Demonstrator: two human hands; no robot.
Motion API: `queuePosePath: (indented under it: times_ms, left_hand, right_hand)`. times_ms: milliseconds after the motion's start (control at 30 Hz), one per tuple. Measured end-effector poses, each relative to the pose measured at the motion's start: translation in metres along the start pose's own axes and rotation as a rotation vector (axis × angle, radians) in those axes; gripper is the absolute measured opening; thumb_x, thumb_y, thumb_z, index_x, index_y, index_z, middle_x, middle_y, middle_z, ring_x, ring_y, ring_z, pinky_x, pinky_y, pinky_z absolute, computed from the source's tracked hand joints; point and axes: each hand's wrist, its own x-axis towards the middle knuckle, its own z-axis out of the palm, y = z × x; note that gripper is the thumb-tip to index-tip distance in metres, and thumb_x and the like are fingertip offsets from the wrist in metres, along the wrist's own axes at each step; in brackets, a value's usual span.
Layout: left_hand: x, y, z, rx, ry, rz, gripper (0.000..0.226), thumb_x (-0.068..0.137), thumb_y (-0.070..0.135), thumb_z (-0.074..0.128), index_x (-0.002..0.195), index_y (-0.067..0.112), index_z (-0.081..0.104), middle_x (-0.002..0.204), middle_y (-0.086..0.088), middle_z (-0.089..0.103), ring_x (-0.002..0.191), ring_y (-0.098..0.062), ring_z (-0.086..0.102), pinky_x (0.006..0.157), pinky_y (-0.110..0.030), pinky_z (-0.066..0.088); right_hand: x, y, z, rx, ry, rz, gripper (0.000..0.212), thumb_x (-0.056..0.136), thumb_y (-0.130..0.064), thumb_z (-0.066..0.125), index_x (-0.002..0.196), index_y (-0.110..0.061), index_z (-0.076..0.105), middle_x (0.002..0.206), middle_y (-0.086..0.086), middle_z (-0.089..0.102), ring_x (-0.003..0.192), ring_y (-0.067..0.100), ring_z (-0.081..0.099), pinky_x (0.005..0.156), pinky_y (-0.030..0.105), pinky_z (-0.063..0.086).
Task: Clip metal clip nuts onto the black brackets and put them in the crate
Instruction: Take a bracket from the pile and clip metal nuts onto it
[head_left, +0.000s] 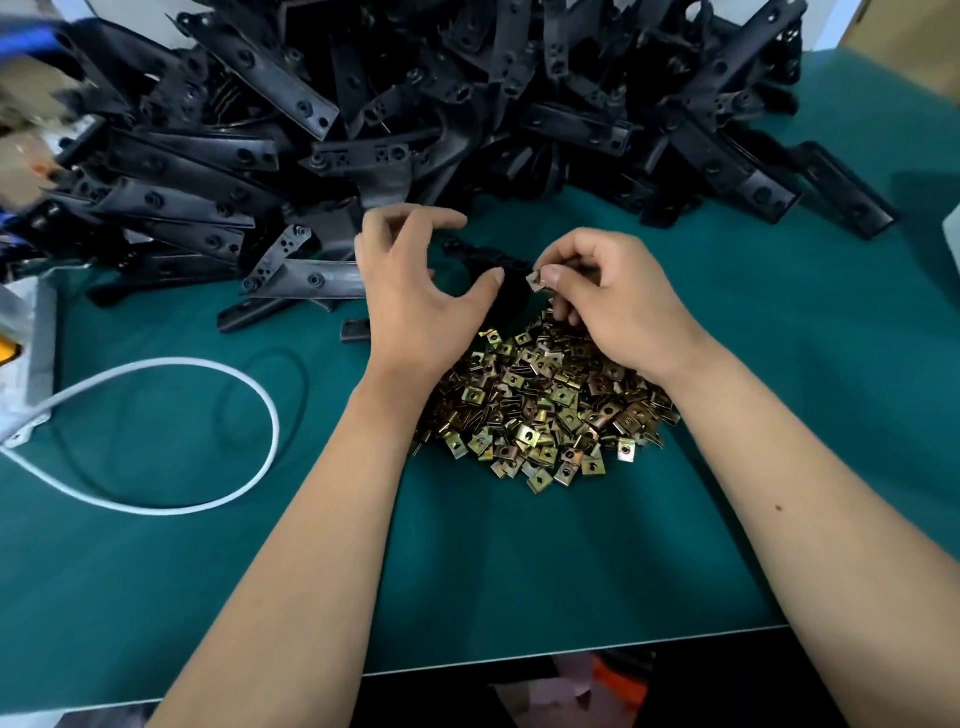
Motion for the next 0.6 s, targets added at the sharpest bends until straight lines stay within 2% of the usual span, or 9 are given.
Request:
queuePosePath:
  times_ms: [67, 167, 233, 333, 467, 600]
  left_hand:
    - [0.000, 0.004, -0.004, 0.018, -0.032, 0.089, 0.042, 0.078, 0.039, 0.086, 0.115, 0.023, 0.074, 0.121, -0.001, 0.054, 0.118, -0.021, 0.046, 0.098, -0.039, 0.047]
    - [-0.001, 0.010, -0.004, 0.026, -0.154, 0.206, 0.038, 0.077, 0.042, 0.087, 0.110, 0.025, 0.079, 0.110, 0.005, 0.065, 0.113, -0.022, 0.050, 0.097, -0.020, 0.034]
    - [-0.002, 0.012, -0.001, -0.022, -0.170, 0.209, 0.031, 0.078, 0.034, 0.088, 0.106, 0.022, 0.080, 0.101, 0.006, 0.069, 0.106, -0.021, 0.055, 0.093, -0.019, 0.036]
    - [-0.002, 0.010, 0.000, -0.092, -0.160, 0.185, 0.018, 0.081, 0.025, 0.087, 0.096, 0.019, 0.081, 0.088, 0.012, 0.070, 0.090, -0.014, 0.063, 0.081, -0.017, 0.041]
    - [-0.002, 0.006, -0.001, -0.106, -0.197, 0.171, 0.011, 0.081, 0.020, 0.085, 0.086, 0.017, 0.077, 0.084, 0.012, 0.069, 0.079, -0.004, 0.062, 0.069, -0.008, 0.038]
    - [-0.003, 0.007, -0.002, -0.077, -0.186, 0.139, 0.008, 0.081, 0.018, 0.084, 0.081, 0.017, 0.076, 0.082, 0.013, 0.069, 0.077, -0.005, 0.063, 0.069, -0.009, 0.042]
  right_hand:
    - [0.000, -0.002, 0.000, 0.080, 0.007, -0.018, 0.011, 0.103, -0.010, 0.061, 0.103, -0.011, 0.072, 0.085, 0.012, 0.074, 0.067, 0.019, 0.069, 0.064, 0.031, 0.056]
    - [-0.001, -0.004, 0.001, 0.217, 0.002, -0.024, 0.009, 0.101, -0.006, 0.063, 0.103, -0.004, 0.072, 0.087, 0.016, 0.075, 0.065, 0.015, 0.067, 0.061, 0.026, 0.055]
    - [-0.001, -0.003, 0.002, 0.270, 0.002, -0.010, 0.007, 0.099, -0.005, 0.065, 0.101, -0.003, 0.072, 0.085, 0.016, 0.074, 0.065, 0.016, 0.068, 0.061, 0.026, 0.055]
    - [-0.001, -0.002, 0.002, 0.328, 0.004, 0.009, 0.006, 0.099, -0.004, 0.066, 0.099, -0.004, 0.072, 0.079, 0.006, 0.074, 0.065, 0.015, 0.068, 0.060, 0.024, 0.054]
    - [0.000, -0.002, 0.004, 0.330, 0.013, 0.027, 0.009, 0.101, -0.007, 0.063, 0.097, -0.005, 0.071, 0.075, 0.000, 0.070, 0.063, 0.014, 0.067, 0.058, 0.024, 0.053]
    - [0.001, -0.001, -0.001, 0.279, 0.079, 0.058, 0.014, 0.104, -0.011, 0.058, 0.096, -0.010, 0.069, 0.072, -0.003, 0.065, 0.059, 0.013, 0.064, 0.053, 0.024, 0.050]
